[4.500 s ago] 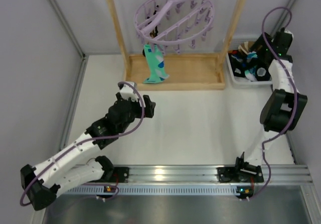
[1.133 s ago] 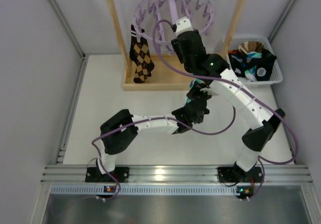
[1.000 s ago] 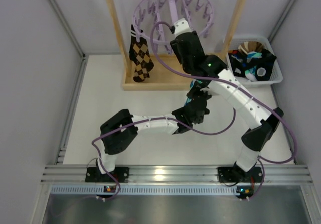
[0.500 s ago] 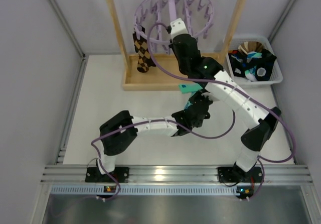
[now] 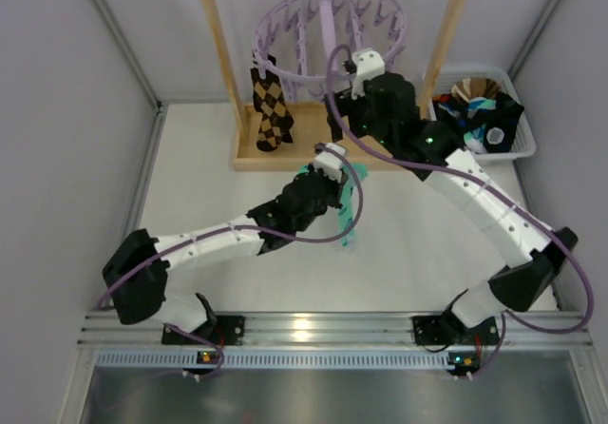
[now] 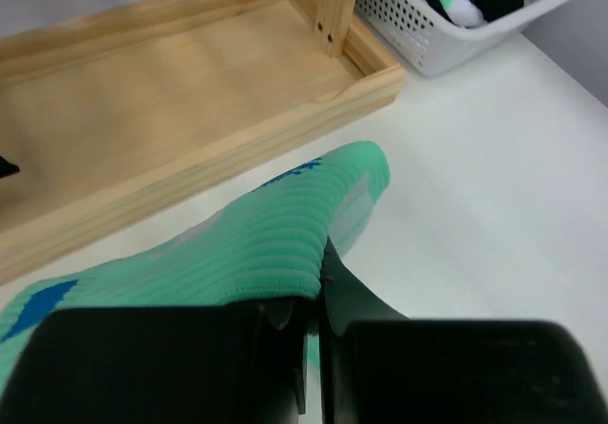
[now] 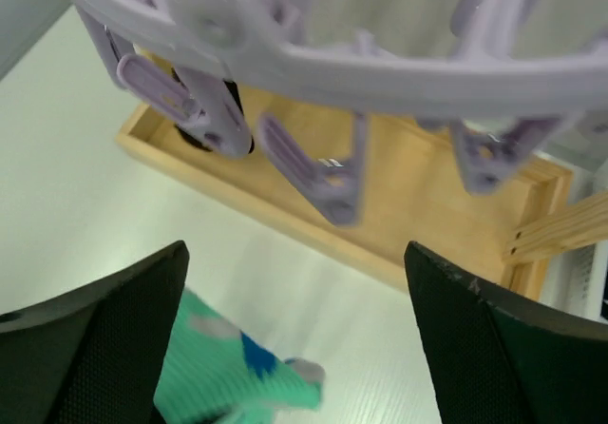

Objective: Remove the socks clipped to the hanger

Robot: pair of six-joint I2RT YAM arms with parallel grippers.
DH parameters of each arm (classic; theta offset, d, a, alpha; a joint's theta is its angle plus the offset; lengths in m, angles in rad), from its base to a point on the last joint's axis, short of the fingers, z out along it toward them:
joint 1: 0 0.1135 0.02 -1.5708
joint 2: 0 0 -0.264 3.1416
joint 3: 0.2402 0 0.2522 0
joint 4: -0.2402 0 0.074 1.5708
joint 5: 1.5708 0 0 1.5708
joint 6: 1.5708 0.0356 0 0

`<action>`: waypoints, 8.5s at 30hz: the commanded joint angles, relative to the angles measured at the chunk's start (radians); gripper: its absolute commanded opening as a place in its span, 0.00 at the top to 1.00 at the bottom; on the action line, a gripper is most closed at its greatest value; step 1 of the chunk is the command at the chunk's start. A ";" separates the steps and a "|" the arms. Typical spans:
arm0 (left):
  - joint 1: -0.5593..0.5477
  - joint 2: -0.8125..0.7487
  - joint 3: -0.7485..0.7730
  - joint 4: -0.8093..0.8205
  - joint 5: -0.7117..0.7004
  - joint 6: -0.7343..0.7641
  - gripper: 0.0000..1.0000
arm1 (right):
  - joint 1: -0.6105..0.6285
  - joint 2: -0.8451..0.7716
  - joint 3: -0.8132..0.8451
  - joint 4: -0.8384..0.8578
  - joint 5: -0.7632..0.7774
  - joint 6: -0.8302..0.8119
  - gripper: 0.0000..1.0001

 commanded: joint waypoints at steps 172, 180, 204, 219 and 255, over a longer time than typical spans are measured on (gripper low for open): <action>0.745 0.547 0.211 0.808 0.557 0.096 0.02 | -0.595 -0.857 -1.137 0.857 -0.845 0.604 0.01; 0.535 0.453 0.157 0.789 0.019 0.260 0.02 | -0.574 -0.846 -1.137 0.860 -0.841 0.607 0.01; 0.583 0.766 0.527 0.791 -0.221 0.538 0.05 | -0.526 -0.815 -1.146 0.885 -0.815 0.596 0.01; 0.610 0.735 0.441 0.857 -0.181 0.520 0.94 | -0.450 -0.763 -1.133 0.874 -0.760 0.558 0.01; 0.221 0.050 -0.298 0.866 -0.361 0.257 1.00 | -0.436 -0.875 -1.076 0.707 -0.684 0.472 0.01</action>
